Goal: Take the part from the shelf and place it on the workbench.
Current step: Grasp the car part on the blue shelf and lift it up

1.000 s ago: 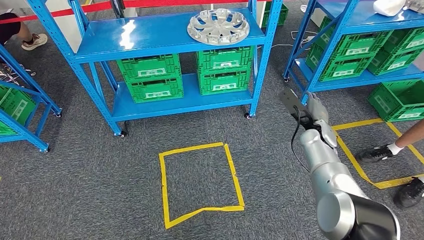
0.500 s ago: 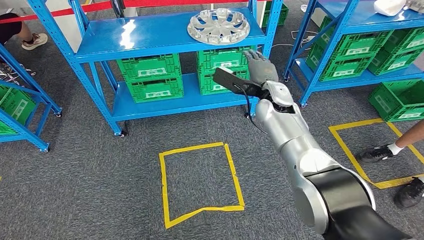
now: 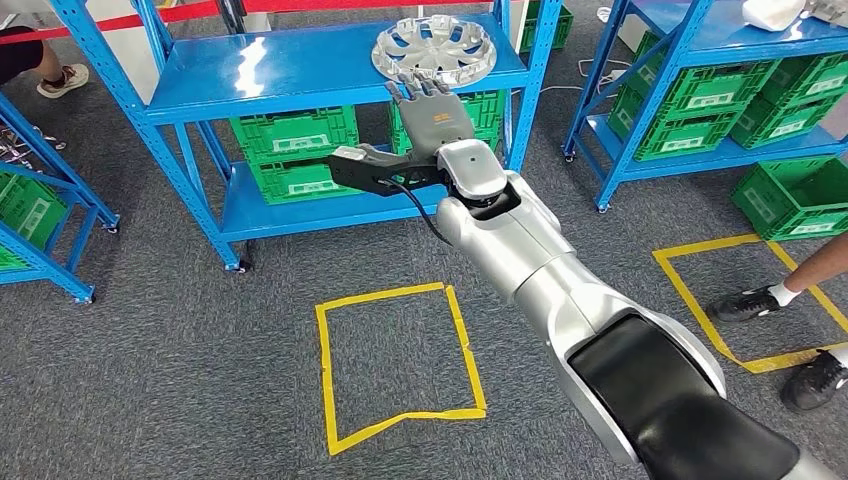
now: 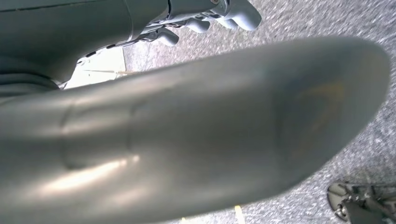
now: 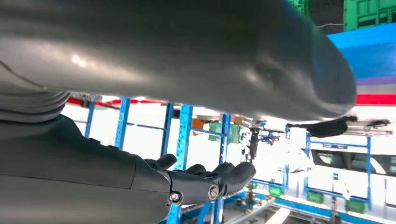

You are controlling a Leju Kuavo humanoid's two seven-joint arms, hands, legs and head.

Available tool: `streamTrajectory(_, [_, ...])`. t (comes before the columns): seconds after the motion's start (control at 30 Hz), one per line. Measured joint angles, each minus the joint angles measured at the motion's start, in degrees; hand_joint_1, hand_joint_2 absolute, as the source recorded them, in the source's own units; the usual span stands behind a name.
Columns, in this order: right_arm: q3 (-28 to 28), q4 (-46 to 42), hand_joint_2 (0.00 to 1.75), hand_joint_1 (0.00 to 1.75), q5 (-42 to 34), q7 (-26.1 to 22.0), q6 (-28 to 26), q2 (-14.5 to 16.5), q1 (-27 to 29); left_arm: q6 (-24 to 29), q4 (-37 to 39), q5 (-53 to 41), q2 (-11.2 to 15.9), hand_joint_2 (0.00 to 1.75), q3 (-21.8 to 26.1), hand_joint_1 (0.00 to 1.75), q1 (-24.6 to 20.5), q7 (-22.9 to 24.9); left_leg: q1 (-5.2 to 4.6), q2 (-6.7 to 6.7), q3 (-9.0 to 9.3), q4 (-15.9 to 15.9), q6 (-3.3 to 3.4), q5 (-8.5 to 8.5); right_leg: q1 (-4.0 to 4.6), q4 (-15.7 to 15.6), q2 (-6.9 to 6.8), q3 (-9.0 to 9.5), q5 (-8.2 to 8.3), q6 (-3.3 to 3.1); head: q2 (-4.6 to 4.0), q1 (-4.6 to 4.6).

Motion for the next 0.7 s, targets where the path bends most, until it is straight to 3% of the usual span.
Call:
streamTrajectory(0.07, [1.29, 0.05, 0.0, 0.0, -0.4, 0.25, 0.07, 0.04, 0.18, 0.08, 0.02, -0.15, -0.1, 0.0, 0.03, 0.0, 0.03, -0.04, 0.16, 0.09, 0.11, 0.19, -0.18, -0.44, -0.24, 5.2, -0.12, -3.43, -0.59, 0.15, 0.0, 0.0])
streamTrajectory(0.1, [1.73, 0.08, 0.0, 0.0, -0.57, 0.32, -0.04, 0.04, 0.29, 0.09, 0.02, -0.22, -0.18, 0.0, 0.04, 0.0, 0.1, -0.05, 0.33, 0.09, 0.27, 0.38, -0.42, -0.76, -0.39, 4.78, -0.2, -3.72, 0.66, 0.25, 0.0, 0.0])
streamTrajectory(0.17, [2.38, 0.1, 0.0, 0.0, -0.82, 0.37, -0.41, 0.01, 0.37, 0.1, 0.02, -0.36, -0.33, 0.0, 0.05, 0.0, 0.24, -0.07, 0.78, 0.08, 0.72, 0.93, -1.28, -1.74, -0.68, -1.77, -0.57, -1.18, 4.79, 0.65, 0.0, 0.01])
streamTrajectory(0.2, [2.69, 0.14, 0.0, 0.0, -0.99, 0.37, -0.64, -0.04, 0.32, 0.11, 0.03, -0.43, -0.29, 0.0, 0.06, 0.0, 0.23, -0.09, 0.83, 0.09, 0.77, 1.31, -1.85, -2.34, -0.67, -5.13, -0.76, 0.3, 5.94, 0.75, 0.0, 0.13])
streamTrajectory(0.27, [3.35, 0.26, 0.0, 0.0, -1.51, 0.53, -0.98, -0.08, 0.34, 0.14, 0.05, -0.59, -0.22, 0.0, 0.07, 0.0, 0.12, -0.07, 0.72, 0.12, 0.77, 1.53, -2.85, -3.19, -0.4, -7.87, -0.93, 1.65, 5.69, -0.11, 0.0, 0.22])
streamTrajectory(0.33, [3.78, 0.36, 0.0, 0.0, -2.01, 0.85, -1.09, -0.17, 0.32, 0.18, 0.04, -0.73, -0.31, 0.0, 0.08, 0.0, 0.0, 0.01, 0.73, 0.22, 1.3, 1.07, -3.54, -3.66, -0.18, -7.67, -0.68, 1.74, 4.8, -1.64, 0.0, 0.16])
streamTrajectory(0.4, [4.02, 0.37, 0.0, 0.0, -2.32, 1.1, -1.22, -0.28, 0.15, 0.18, -0.01, -0.82, -0.39, 0.0, 0.08, 0.0, -0.07, 0.07, 0.89, 0.2, 1.34, 2.16, -3.99, -4.4, -0.27, -7.74, -0.38, 2.41, 4.11, -2.6, 0.0, 0.07])
streamTrajectory(0.47, [4.37, 0.38, 0.0, 0.0, -2.47, 1.16, -1.33, -0.28, 0.05, 0.18, -0.02, -0.89, -0.39, 0.0, 0.08, 0.0, -0.15, 0.16, 0.82, -0.02, -2.04, 8.23, -4.13, -6.32, -0.31, -7.85, -0.22, 3.41, 3.33, -3.29, 0.0, -0.04])
streamTrajectory(0.53, [4.73, 0.5, 0.0, 0.0, -2.52, 1.14, -1.35, -0.31, 0.33, 0.18, 0.01, -0.92, -0.39, 0.0, 0.08, 0.0, -0.1, 0.33, 0.58, -0.13, -8.25, 16.79, -4.04, -8.18, -0.07, -7.87, -0.04, 4.41, 2.35, -3.66, 0.0, -0.09])
streamTrajectory(0.57, [4.89, 0.58, 0.0, 0.0, -2.55, 1.14, -1.35, -0.32, 0.56, 0.18, 0.04, -0.92, -0.39, 0.0, 0.08, 0.0, 0.01, 0.4, 0.45, -0.16, -10.81, 19.27, -3.83, -7.73, 0.1, -7.88, 0.11, 5.04, 1.79, -3.78, 0.0, -0.09])
streamTrajectory(0.6, [5.0, 0.66, 0.0, 0.0, -2.56, 1.14, -1.35, -0.33, 0.75, 0.18, 0.08, -0.92, -0.39, 0.0, 0.08, 0.0, 0.14, 0.45, 0.28, -0.21, -12.39, 19.56, -3.48, -5.98, 0.27, -7.88, 0.26, 5.79, 1.18, -3.87, 0.0, -0.09])
streamTrajectory(0.63, [5.08, 0.71, 0.0, 0.0, -2.57, 1.14, -1.35, -0.34, 0.87, 0.18, 0.12, -0.92, -0.4, 0.0, 0.08, 0.0, 0.25, 0.47, 0.03, -0.3, -12.8, 17.45, -2.95, -2.93, 0.43, -7.9, 0.4, 6.67, 0.53, -3.91, 0.0, -0.09])
streamTrajectory(0.67, [5.13, 0.72, 0.0, 0.0, -2.58, 1.14, -1.35, -0.34, 0.91, 0.18, 0.17, -0.92, -0.39, 0.0, 0.08, 0.0, 0.33, 0.49, -0.32, -0.44, -12.34, 13.56, -2.27, 0.78, 0.57, -7.96, 0.49, 7.63, -0.16, -3.92, 0.0, -0.09])
streamTrajectory(0.7, [5.16, 0.77, 0.0, 0.0, -2.58, 1.15, -1.37, -0.37, 0.92, 0.18, 0.25, -0.92, -0.33, 0.0, 0.08, 0.0, 0.39, 0.48, -0.68, -0.59, -11.39, 10.1, -1.57, 3.46, 0.7, -8.14, 0.53, 8.43, -0.78, -3.82, 0.0, -0.04])
